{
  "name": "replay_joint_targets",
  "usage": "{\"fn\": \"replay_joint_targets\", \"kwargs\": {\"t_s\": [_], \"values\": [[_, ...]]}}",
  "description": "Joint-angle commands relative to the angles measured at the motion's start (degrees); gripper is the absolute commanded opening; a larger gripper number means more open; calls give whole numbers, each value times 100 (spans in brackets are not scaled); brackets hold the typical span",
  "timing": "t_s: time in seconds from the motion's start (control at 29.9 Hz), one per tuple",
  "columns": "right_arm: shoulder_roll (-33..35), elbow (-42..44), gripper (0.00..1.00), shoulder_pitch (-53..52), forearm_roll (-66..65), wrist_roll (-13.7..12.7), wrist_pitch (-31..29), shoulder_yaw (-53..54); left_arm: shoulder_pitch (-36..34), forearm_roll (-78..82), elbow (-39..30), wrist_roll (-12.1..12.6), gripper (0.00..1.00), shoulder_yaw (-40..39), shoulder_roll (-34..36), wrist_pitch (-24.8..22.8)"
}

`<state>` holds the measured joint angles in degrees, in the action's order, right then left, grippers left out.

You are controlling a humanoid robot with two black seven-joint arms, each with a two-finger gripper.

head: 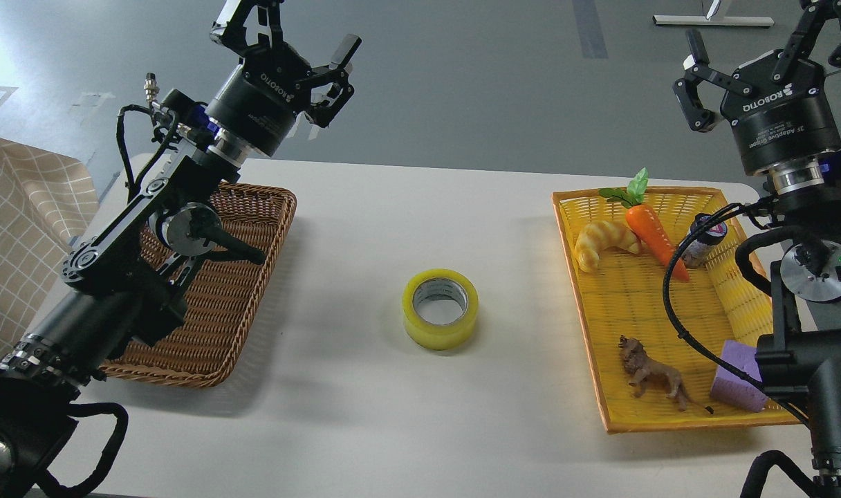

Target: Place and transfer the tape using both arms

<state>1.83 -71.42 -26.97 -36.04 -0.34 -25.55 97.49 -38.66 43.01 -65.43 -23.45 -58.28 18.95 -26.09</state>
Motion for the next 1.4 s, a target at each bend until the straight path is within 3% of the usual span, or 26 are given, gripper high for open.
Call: {"fn": "replay_joint_targets", "kwargs": {"t_s": [0.0, 0.13, 0.33, 0.57, 0.87, 0.93, 1.04, 1.37], "values": [[2, -30, 98, 139, 0, -1, 6, -2, -1, 1391, -513, 42, 98, 18, 179, 507], [-7, -48, 98, 201, 0, -1, 15, 7, 16, 2676, -742, 112, 98, 27, 381, 640], [11, -56, 98, 201, 0, -1, 15, 7, -10, 4021, -971, 183, 98, 686, 742, 780], [19, -65, 98, 201, 0, -19, 85, 7, -45, 5777, -1015, 630, 98, 1212, 786, 807], [19, -56, 98, 200, 0, -10, 191, 7, -1, 7809, -1463, 859, 98, 2205, 1093, 798], [19, -56, 98, 209, 0, -19, 199, 7, -1, 8199, -1498, 1139, 98, 2407, 1085, 781], [19, -56, 98, 236, 0, -10, 208, 7, -19, 8199, -1499, 1456, 98, 2610, 997, 667], [-33, -109, 98, 236, 0, -10, 279, 7, 25, 8199, -1402, 1756, 98, 2892, 777, 394]]}}
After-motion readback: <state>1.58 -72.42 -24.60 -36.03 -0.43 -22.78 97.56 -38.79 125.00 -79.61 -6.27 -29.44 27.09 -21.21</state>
